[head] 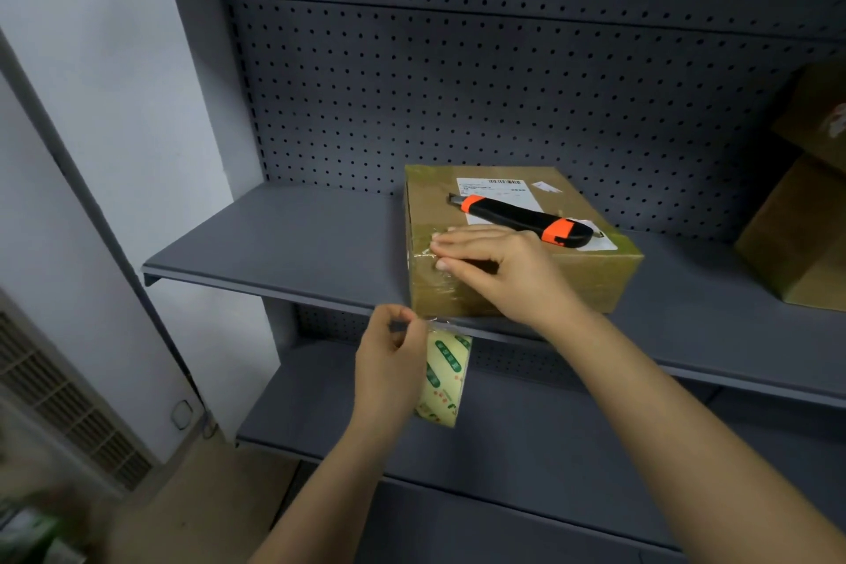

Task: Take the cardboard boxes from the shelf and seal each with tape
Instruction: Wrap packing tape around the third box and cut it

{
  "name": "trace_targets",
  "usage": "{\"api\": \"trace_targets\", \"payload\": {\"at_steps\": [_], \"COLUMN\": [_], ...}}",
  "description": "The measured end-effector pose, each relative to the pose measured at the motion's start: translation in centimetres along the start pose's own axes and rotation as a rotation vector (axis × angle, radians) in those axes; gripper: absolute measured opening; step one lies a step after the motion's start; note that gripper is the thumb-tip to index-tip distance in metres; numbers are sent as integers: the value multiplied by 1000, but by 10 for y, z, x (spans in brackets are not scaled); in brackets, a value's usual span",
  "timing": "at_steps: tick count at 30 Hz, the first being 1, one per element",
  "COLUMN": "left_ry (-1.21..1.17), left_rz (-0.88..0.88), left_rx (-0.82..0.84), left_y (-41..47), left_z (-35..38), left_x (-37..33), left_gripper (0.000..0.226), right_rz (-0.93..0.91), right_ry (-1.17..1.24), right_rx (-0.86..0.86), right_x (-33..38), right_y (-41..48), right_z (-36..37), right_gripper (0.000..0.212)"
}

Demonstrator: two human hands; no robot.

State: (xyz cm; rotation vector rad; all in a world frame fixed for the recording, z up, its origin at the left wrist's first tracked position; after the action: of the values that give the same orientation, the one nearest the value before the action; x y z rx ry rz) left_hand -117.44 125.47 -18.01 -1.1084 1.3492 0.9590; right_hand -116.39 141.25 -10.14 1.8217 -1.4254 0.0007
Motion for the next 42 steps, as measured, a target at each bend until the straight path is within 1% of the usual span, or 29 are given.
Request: {"api": "trace_targets", "payload": {"at_steps": [5,8,10,13,15,17,19,21,24,26,28,29,31,33,35,38,40,42], "left_ry": [-58,-81,-84,-86,-85,-84,-75,-57,-12,7,29,45,68,79,89,94,88,75], "left_rz": [-34,-27,-28,-7,15,40,78,120,223,306,371,391,414,424,436,441,423,418], "left_rx": [-18,-39,-52,-67,-86,-94,-88,-79,-68,-54,-48,-50,-40,-14,-10,-48,-74,-72], "left_y": [-6,-4,-4,-5,-6,-7,-10,-12,-14,-16,-19,-20,-22,-24,-26,-28,-30,-31], "left_z": [-5,-12,-14,-16,-18,-21,-25,-28,-31,-33,-36,-38,-40,-40,-40,-39,-40,-42], "left_x": [10,10,11,7,4,0,-3,-7,-13,-19,-23,-25,-27,-28,-29,-29,-26,-24], "left_gripper": [8,8,7,6,6,7,8,9,10,11,14,15,16,14,12,6,21,28], "right_rz": [-22,-66,-44,50,44,27,36,43,4,68,207,264,326,341,329,251,226,237], "right_ry": [-21,-81,-79,18,-19,-71,-96,-54,60,76,99,147,227,229,209,80,9,-9], "right_rx": [-29,33,49,-82,-152,-124,-49,-18,-43,51,166,187,180,174,176,135,82,32], "right_x": [-3,-3,-3,4,8,6,4,9,32,43,46,45,45,46,48,54,57,57], "right_y": [-3,-4,-4,0,1,1,1,-2,-13,-20,-26,-28,-30,-30,-30,-30,-30,-29], "right_z": [3,5,4,4,9,12,10,5,3,10,19,22,23,22,21,21,22,22], "right_gripper": [34,45,48,34,25,25,31,33,26,28,32,29,18,9,8,10,12,13]}}
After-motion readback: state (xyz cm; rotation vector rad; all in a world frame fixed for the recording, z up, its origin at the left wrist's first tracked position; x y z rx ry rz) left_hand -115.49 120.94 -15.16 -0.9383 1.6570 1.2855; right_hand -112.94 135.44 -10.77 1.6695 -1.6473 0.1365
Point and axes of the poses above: each hand's wrist, its own y-axis towards the middle knuckle, its own z-axis out of the palm, x = y × z, the point moved 4 cm from there along y, towards the middle knuckle
